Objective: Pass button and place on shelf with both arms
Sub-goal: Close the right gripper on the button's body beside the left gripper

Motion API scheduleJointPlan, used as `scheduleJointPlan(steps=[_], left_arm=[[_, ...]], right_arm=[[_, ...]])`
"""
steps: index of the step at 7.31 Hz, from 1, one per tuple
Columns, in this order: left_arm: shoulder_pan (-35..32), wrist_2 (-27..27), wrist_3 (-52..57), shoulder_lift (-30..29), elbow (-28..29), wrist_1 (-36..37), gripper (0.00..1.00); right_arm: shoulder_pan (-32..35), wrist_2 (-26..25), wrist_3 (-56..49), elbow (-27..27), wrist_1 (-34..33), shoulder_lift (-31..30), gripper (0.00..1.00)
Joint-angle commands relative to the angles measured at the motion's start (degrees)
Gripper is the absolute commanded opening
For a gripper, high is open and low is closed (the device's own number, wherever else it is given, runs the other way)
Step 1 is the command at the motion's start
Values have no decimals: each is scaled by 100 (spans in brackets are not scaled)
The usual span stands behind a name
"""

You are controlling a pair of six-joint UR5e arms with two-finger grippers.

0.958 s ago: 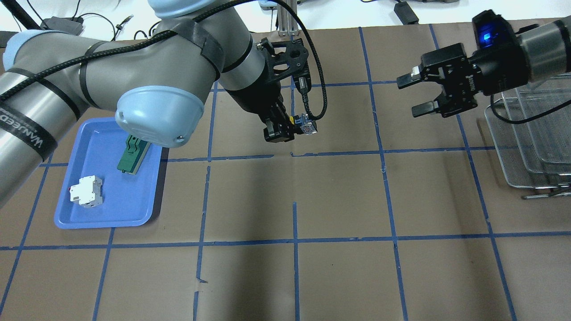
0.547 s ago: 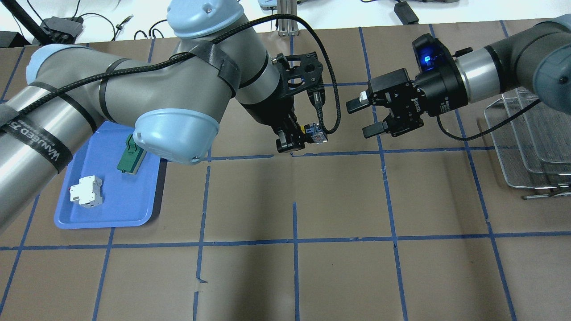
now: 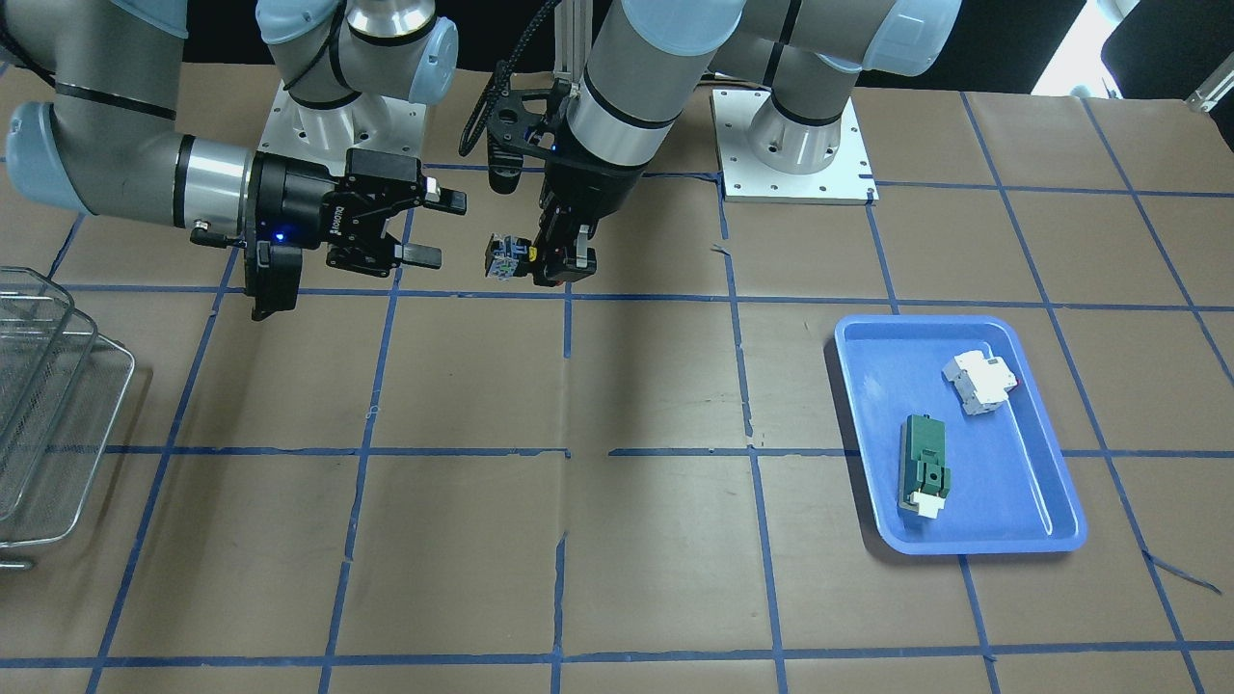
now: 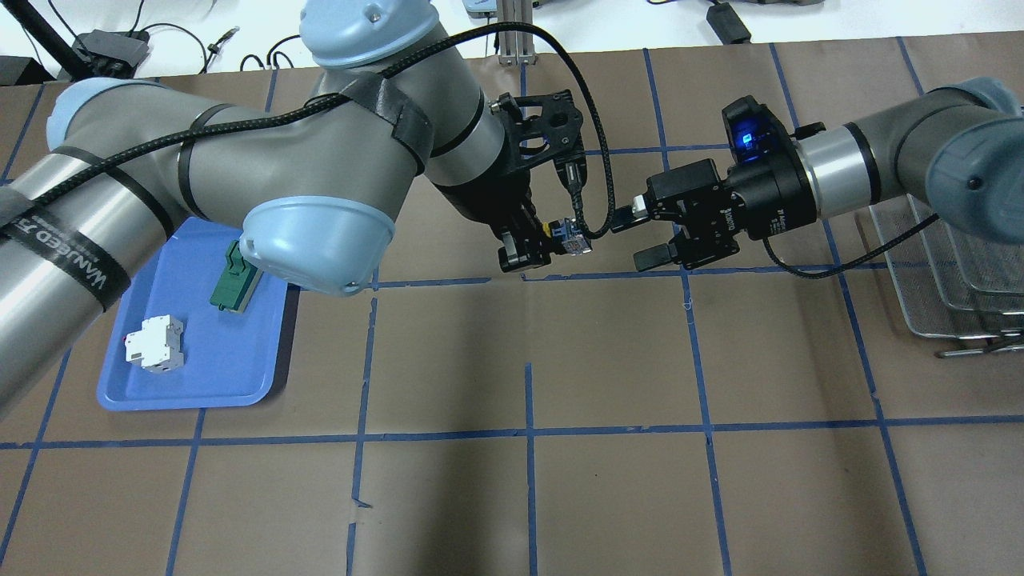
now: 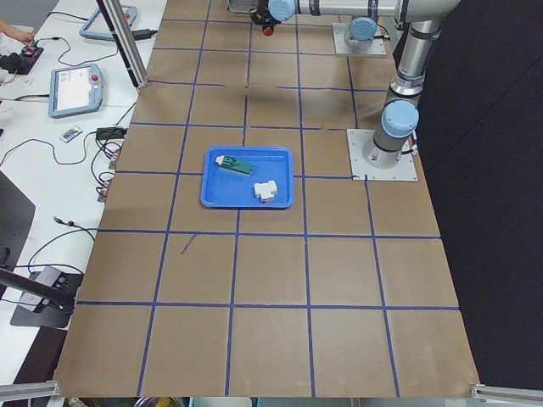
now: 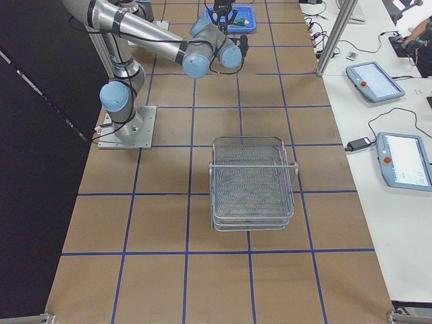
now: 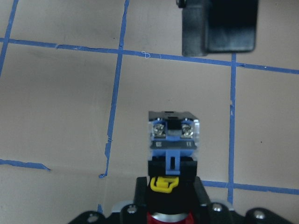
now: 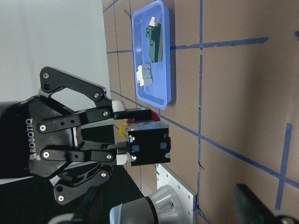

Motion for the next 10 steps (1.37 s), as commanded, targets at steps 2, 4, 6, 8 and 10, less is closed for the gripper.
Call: scheduleJointPlan(steps=[2, 4, 6, 8, 10], left_arm=[[0, 10, -9, -11, -14, 7, 0], [-9, -33, 0, 7, 12, 7, 0], [-9, -122, -18, 7, 4, 7, 0], [-9, -113, -18, 42, -23, 7, 0], [-9, -130, -18, 33, 4, 7, 0]], right_arm=[[64, 165, -22, 70, -374, 4, 100], [326, 313, -13, 123, -760, 30, 100], [336, 341, -13, 159, -814, 30, 100], [328, 324, -30, 150, -1076, 56, 100], [328, 254, 22, 150, -1008, 48, 88]])
